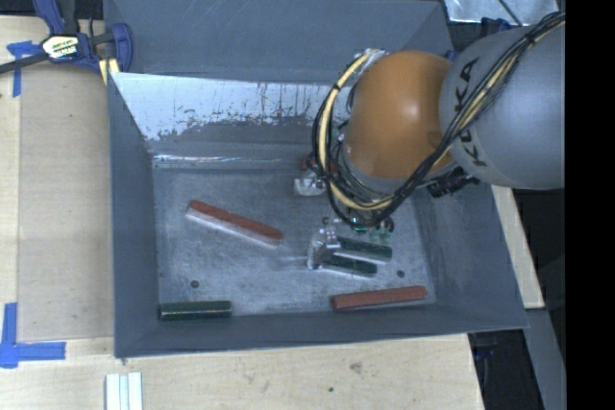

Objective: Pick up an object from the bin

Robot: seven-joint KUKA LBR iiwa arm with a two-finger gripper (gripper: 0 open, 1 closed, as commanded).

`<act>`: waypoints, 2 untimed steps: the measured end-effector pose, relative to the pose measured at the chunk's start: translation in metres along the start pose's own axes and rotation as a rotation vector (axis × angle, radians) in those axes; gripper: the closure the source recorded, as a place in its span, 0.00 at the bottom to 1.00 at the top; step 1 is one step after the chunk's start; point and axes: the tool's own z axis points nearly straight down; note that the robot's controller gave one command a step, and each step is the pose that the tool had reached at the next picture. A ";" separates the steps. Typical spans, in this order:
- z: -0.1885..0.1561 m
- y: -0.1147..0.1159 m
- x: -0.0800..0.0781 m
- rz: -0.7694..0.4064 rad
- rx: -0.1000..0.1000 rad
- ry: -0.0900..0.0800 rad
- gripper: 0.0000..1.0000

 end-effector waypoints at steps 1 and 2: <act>-0.004 0.000 -0.002 0.002 0.000 -0.008 0.00; 0.072 0.059 -0.019 0.117 -0.004 -0.024 1.00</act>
Offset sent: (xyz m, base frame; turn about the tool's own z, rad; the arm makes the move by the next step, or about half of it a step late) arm 0.0113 0.0592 -0.0796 0.1158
